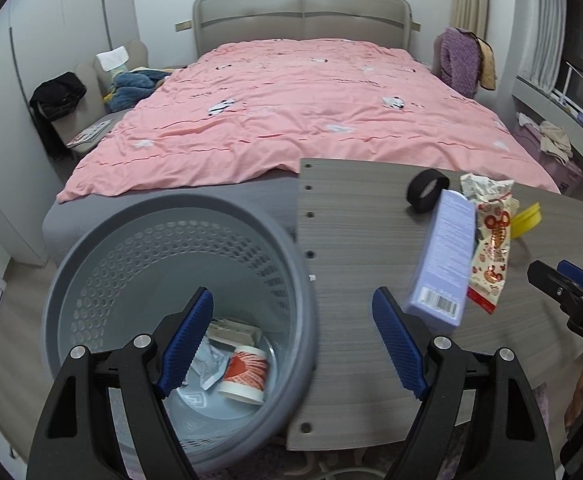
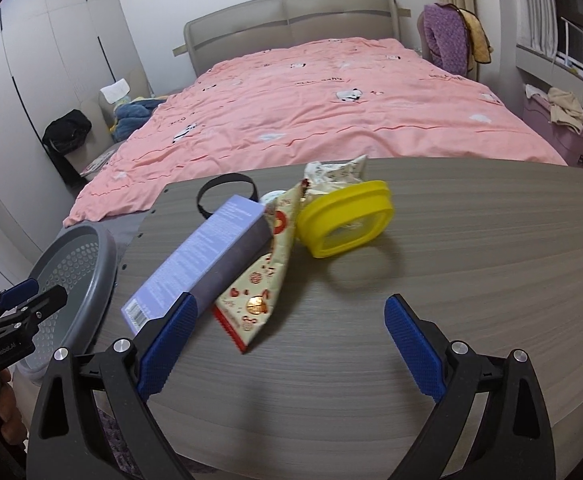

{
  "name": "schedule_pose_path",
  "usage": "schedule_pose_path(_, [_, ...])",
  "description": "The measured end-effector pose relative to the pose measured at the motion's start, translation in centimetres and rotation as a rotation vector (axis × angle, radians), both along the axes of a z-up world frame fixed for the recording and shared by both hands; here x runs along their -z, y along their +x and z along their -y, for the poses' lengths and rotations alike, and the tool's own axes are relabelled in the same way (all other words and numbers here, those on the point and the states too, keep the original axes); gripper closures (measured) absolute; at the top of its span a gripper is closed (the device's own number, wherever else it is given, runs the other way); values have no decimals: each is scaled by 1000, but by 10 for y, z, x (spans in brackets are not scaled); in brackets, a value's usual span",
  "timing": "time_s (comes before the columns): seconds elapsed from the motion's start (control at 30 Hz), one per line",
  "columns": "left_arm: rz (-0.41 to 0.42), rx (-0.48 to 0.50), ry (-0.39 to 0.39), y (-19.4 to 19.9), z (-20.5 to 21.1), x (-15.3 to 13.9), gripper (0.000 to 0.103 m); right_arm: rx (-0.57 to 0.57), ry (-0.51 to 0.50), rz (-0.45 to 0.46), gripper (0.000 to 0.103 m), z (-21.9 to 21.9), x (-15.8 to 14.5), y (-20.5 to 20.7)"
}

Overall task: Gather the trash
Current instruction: 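Withdraw both grippers from the basket toward the table, then grasp the blue-white tube box with the left gripper and lift it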

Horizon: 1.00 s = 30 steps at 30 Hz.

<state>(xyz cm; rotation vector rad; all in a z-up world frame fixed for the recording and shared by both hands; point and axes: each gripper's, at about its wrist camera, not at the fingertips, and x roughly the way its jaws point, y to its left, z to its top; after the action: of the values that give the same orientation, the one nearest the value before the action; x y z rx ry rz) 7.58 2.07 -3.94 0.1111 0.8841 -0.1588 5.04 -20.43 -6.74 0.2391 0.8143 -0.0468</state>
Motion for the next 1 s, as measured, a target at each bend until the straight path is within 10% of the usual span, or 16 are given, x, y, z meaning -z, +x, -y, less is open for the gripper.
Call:
schedule_pose_path(0.43, [-120,204,-30,36,89,15,25,66,50,9,10,56,0,-17])
schedule_pose_path(1.0, [-188,225,14,68,124,45,25,106,115,21,10,94,5,-27])
